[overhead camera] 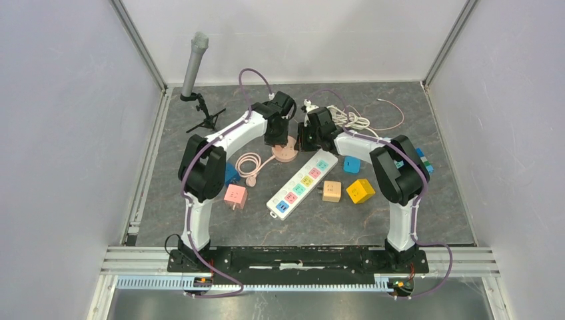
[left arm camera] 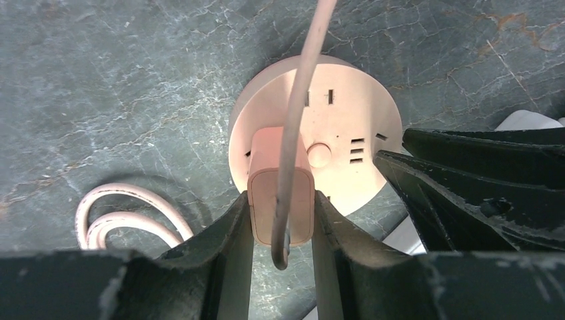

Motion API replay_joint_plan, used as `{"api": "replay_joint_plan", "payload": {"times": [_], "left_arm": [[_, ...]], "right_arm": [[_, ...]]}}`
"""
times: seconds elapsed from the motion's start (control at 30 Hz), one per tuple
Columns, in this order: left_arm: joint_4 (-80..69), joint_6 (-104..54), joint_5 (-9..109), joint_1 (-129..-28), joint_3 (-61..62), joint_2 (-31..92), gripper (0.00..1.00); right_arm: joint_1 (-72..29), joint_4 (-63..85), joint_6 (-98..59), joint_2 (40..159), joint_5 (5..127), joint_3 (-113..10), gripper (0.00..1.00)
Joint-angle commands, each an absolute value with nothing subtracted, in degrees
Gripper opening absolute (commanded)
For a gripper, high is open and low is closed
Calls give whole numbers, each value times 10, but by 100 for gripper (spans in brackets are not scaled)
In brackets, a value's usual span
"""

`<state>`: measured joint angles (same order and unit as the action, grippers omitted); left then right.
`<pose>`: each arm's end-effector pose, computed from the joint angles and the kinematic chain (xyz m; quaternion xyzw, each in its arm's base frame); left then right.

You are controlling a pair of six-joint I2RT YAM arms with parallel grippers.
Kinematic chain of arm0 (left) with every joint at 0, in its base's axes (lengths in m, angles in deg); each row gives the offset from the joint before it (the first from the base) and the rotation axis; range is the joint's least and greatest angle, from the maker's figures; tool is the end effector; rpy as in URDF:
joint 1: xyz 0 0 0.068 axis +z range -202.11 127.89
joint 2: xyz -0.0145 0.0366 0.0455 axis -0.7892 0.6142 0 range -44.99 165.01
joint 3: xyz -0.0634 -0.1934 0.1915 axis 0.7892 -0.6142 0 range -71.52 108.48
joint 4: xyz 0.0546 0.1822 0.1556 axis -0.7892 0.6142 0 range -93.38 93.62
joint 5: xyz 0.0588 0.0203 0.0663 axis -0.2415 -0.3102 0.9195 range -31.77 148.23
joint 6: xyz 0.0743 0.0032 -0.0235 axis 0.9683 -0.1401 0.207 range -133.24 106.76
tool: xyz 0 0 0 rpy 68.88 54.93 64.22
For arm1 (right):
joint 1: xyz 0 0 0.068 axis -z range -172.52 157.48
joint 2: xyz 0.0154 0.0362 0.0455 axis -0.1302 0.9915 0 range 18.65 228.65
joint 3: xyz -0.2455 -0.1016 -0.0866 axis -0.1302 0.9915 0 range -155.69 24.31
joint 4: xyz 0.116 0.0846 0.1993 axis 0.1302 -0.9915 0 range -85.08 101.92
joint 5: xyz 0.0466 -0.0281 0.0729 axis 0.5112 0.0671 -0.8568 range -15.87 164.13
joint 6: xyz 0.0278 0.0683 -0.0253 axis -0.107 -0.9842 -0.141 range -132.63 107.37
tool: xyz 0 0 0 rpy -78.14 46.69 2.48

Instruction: Pull the plug off the socket

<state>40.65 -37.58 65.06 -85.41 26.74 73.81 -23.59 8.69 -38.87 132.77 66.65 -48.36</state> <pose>0.3765 -0.2379 0.2004 0.0630 0.9718 -0.0550 0.2205 0.3732 0.2350 0.1562 -0.0639 0.9190 0.2372 0.3085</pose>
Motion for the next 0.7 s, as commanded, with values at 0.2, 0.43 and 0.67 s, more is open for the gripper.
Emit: {"api": "replay_joint_plan", "payload": {"times": [0.2, 0.43, 0.67], "left_arm": [[442, -347, 652, -923, 390, 782, 10], [432, -273, 480, -907, 400, 756, 10], [426, -274, 447, -880, 381, 745, 9]], "right_arm": [[-254, -9, -355, 1399, 733, -499, 29], [-244, -9, -345, 1398, 726, -498, 33], [-234, 11, -332, 1392, 698, -497, 37]]}}
